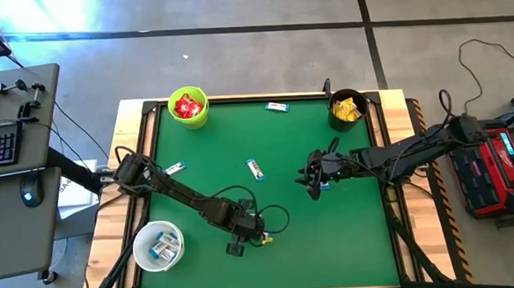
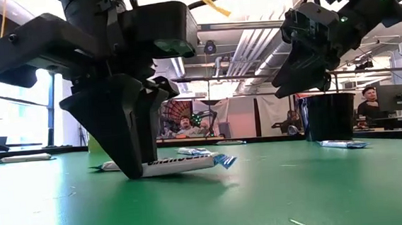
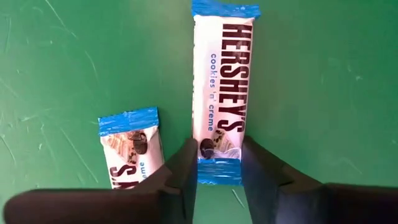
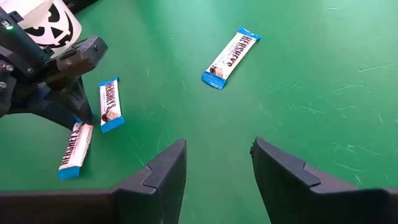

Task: Sort candy by brand, put in halloween buckets
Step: Put the white chocolate into the white bucket

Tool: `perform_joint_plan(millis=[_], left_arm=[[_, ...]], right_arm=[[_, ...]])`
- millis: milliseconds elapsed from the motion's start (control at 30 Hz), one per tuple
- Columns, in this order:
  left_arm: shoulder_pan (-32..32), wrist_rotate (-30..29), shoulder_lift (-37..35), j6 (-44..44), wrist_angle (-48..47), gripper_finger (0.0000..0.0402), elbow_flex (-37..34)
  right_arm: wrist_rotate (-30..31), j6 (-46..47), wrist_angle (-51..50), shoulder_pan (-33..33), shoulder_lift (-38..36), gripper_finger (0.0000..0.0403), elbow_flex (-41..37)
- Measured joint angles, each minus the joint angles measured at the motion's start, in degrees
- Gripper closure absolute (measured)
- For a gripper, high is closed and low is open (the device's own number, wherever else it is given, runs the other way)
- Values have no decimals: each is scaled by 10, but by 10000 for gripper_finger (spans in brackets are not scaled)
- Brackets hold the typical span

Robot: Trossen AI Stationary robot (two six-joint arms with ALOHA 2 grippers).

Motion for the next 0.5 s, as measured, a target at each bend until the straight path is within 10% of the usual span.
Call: perform_joint_plan(millis=[500], left_arm=[[-4,-2,2,31,-138,341,93]], right_arm=[[0,5,0,0,0,234,0]])
